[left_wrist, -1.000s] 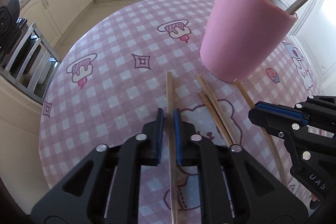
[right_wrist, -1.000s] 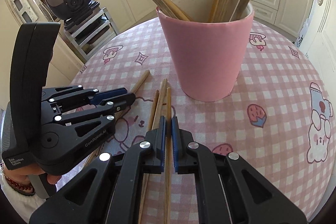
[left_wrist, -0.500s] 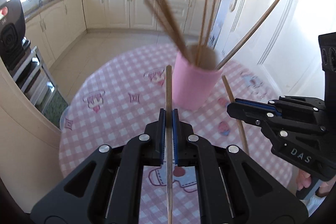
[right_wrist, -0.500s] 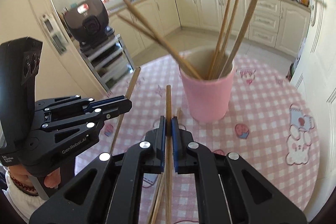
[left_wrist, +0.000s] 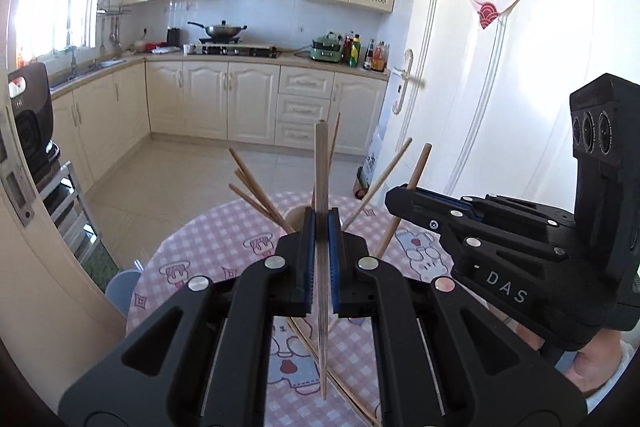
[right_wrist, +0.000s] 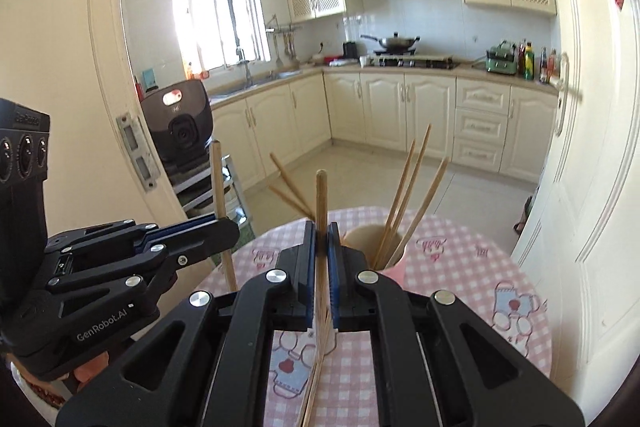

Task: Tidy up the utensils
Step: 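Raise the left tool's chopstick over the pink cup while the right tool carries its own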

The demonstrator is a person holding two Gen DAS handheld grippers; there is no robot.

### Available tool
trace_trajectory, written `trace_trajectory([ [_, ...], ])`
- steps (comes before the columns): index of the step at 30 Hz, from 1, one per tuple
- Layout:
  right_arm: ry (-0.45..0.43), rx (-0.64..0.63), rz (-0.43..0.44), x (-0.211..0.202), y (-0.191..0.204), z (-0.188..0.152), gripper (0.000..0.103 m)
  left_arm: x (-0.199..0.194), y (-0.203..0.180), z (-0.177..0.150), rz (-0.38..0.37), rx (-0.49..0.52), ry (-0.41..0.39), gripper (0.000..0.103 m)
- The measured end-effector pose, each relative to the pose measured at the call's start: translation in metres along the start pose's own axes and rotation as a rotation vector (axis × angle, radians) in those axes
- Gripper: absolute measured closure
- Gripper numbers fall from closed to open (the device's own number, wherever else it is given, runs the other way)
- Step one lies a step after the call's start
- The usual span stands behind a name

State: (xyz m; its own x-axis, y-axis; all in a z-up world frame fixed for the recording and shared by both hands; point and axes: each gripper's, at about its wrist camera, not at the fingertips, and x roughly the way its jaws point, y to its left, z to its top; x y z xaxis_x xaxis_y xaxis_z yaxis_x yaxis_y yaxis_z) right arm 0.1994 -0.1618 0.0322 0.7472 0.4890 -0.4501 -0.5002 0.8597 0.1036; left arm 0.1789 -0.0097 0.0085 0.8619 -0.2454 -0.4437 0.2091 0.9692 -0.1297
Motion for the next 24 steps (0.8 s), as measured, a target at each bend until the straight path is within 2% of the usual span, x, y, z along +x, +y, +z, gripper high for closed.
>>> trace_trajectory([
  [5, -0.075, -0.036, -0.05, -0.007, 0.002, 0.02, 0.099, -0.003, -0.001, 0.018, 0.017, -0.03, -0.107, 0.097],
  [17, -0.25, -0.047, -0.127, -0.011, -0.014, 0.054, 0.099, 0.023, 0.003, 0.052, 0.064, -0.099, -0.323, 0.097],
  [24, -0.227, -0.047, -0.117, 0.006, -0.026, 0.05, 0.099, 0.052, 0.009, 0.061, 0.071, -0.132, -0.344, 0.097],
])
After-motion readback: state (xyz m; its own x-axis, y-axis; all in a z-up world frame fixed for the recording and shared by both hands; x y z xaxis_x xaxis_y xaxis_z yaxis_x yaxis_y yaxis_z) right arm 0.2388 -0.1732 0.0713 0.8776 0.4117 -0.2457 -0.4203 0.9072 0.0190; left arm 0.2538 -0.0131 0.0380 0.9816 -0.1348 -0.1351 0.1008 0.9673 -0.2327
